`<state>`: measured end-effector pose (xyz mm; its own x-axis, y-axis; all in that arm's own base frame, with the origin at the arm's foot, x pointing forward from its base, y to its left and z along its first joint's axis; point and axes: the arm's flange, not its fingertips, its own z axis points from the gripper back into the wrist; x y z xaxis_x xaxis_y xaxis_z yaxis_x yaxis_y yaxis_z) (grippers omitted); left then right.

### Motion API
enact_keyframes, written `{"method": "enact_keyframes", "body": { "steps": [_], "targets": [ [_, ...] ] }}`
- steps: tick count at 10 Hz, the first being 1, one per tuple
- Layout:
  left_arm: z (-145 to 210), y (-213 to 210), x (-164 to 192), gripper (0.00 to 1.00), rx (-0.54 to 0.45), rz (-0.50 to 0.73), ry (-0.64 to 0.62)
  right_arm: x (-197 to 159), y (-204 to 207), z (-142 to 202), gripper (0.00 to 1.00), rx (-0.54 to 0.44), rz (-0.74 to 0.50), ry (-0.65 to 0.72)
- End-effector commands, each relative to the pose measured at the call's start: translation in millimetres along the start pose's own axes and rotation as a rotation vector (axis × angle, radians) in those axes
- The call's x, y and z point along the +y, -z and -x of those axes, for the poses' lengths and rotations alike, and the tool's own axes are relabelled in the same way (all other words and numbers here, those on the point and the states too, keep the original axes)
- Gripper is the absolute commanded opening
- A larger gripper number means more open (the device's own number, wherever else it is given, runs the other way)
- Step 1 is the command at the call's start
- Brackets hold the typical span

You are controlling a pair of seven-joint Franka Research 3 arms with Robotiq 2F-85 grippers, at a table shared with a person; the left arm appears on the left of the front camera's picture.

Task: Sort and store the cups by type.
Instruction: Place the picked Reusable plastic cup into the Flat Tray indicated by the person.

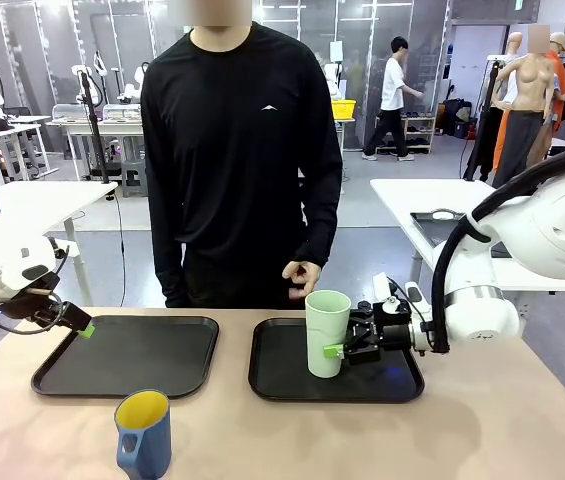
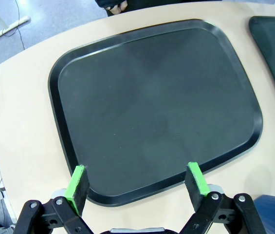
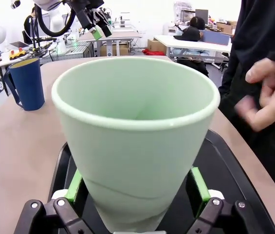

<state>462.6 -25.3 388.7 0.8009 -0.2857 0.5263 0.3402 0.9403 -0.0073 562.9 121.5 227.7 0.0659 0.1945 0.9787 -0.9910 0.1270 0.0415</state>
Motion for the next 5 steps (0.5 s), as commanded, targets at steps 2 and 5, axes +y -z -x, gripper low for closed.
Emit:
{"method": "enact_keyframes", "body": {
  "steps": [2,5],
  "targets": [
    [-1,-1,1,1.00,-0.001,-0.002,0.002,3,-25,3,1.00,-0.021,0.036,0.035],
    [-1,-1,1,1.00,-0.001,-0.002,0.002,2,-41,11,1.00,-0.026,0.060,0.056]
  ]
}}
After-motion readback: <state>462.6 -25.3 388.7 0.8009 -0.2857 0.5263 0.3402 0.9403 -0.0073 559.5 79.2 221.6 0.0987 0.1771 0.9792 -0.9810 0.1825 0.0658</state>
